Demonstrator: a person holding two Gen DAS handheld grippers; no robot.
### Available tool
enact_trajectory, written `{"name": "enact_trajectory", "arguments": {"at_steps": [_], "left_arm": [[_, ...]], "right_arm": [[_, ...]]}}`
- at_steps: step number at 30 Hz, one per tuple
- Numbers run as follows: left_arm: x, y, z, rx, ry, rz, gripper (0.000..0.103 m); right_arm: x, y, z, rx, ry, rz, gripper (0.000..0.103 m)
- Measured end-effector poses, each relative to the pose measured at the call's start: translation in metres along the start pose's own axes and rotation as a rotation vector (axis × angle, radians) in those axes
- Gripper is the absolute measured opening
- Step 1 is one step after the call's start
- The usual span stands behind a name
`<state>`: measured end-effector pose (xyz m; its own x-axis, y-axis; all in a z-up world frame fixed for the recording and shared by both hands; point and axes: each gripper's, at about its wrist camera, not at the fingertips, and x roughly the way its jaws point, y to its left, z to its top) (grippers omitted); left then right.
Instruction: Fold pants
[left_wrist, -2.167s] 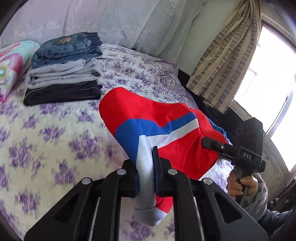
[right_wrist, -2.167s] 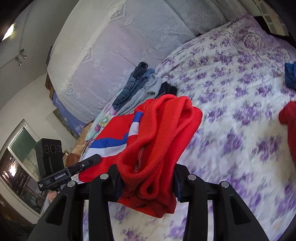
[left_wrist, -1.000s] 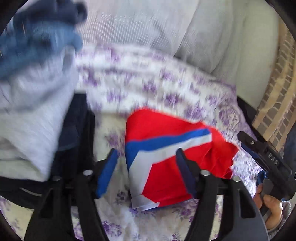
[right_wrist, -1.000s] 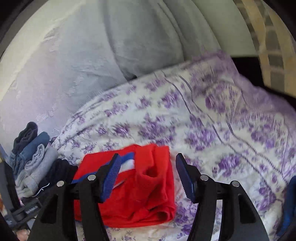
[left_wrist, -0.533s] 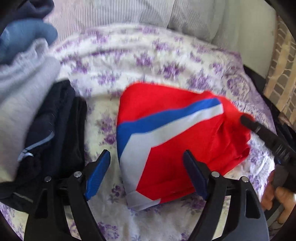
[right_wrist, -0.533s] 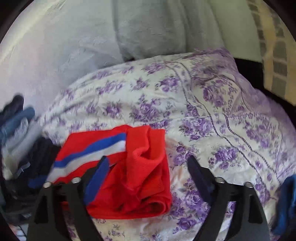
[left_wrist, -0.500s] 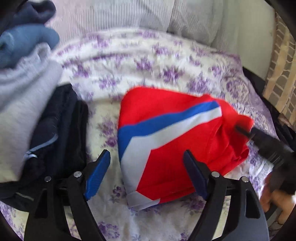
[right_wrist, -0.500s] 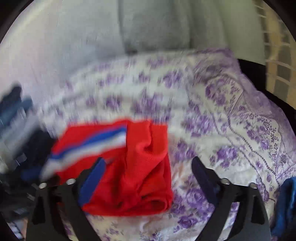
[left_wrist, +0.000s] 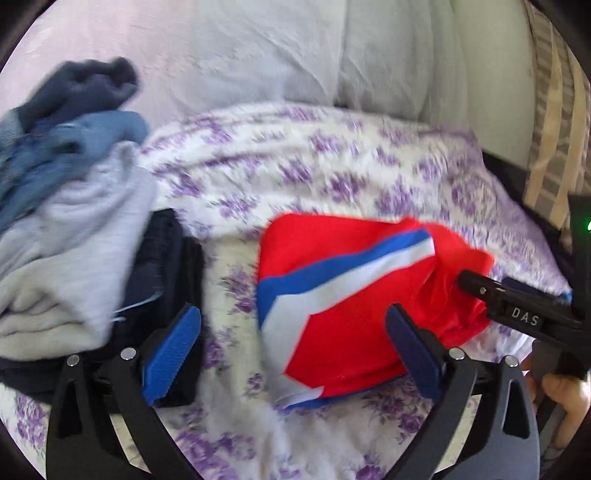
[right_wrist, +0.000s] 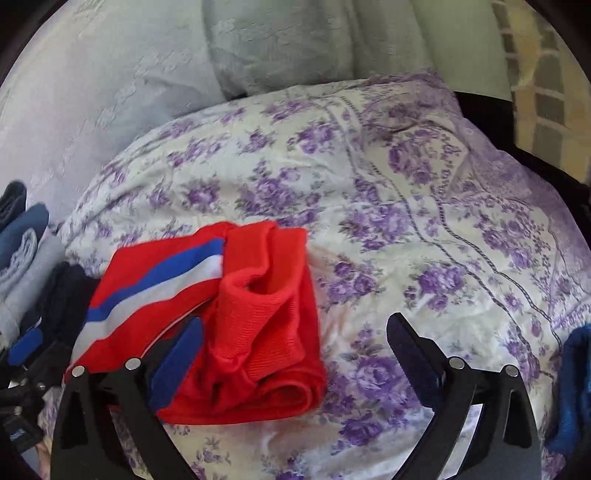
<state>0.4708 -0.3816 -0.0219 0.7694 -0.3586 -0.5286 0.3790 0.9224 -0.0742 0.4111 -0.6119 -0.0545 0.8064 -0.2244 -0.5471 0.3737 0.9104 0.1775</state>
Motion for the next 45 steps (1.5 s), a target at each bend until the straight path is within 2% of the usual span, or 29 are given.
{"name": "enact_trajectory", "arguments": {"at_steps": [2,5,9,11,19,25,29,34,38,41,45], "left_arm": [[-0.012,0.006,-0.003,-0.027,0.004,0.001,0.098],[-0.034,0.014,-0.014,-0.054,0.053,-0.015,0.098],[-0.066,0.017,-0.033,-0.028,0.068,0.006,0.098],[-0.083,0.017,-0.044,-0.02,0.07,0.028,0.098],[-0.155,0.017,-0.081,-0.017,0.05,0.038,0.098],[-0.203,0.006,-0.097,0.014,0.006,0.047,0.098],[-0.225,-0.006,-0.098,0.044,-0.032,0.089,0.098],[-0.231,-0.013,-0.092,0.043,-0.034,0.106,0.098],[-0.224,-0.016,-0.078,0.054,-0.06,0.16,0.098],[-0.215,-0.016,-0.067,0.044,-0.057,0.137,0.098],[-0.189,-0.016,-0.053,-0.006,-0.021,0.11,0.098]], "right_arm": [[-0.012,-0.007,-0.005,0.042,-0.055,-0.023,0.099],[-0.032,-0.011,-0.013,0.073,-0.147,-0.078,0.099],[-0.067,-0.01,-0.03,0.087,-0.21,-0.104,0.099],[-0.083,-0.011,-0.041,0.108,-0.208,-0.078,0.099],[-0.153,0.003,-0.094,0.131,-0.167,-0.01,0.099],[-0.208,0.025,-0.132,0.085,-0.197,0.018,0.099],[-0.228,0.036,-0.141,0.041,-0.225,0.003,0.099],[-0.239,0.042,-0.141,0.008,-0.255,-0.05,0.099],[-0.243,0.048,-0.13,-0.046,-0.303,-0.067,0.099],[-0.241,0.055,-0.112,-0.089,-0.306,-0.083,0.099],[-0.222,0.062,-0.087,-0.093,-0.256,-0.131,0.099]]}}
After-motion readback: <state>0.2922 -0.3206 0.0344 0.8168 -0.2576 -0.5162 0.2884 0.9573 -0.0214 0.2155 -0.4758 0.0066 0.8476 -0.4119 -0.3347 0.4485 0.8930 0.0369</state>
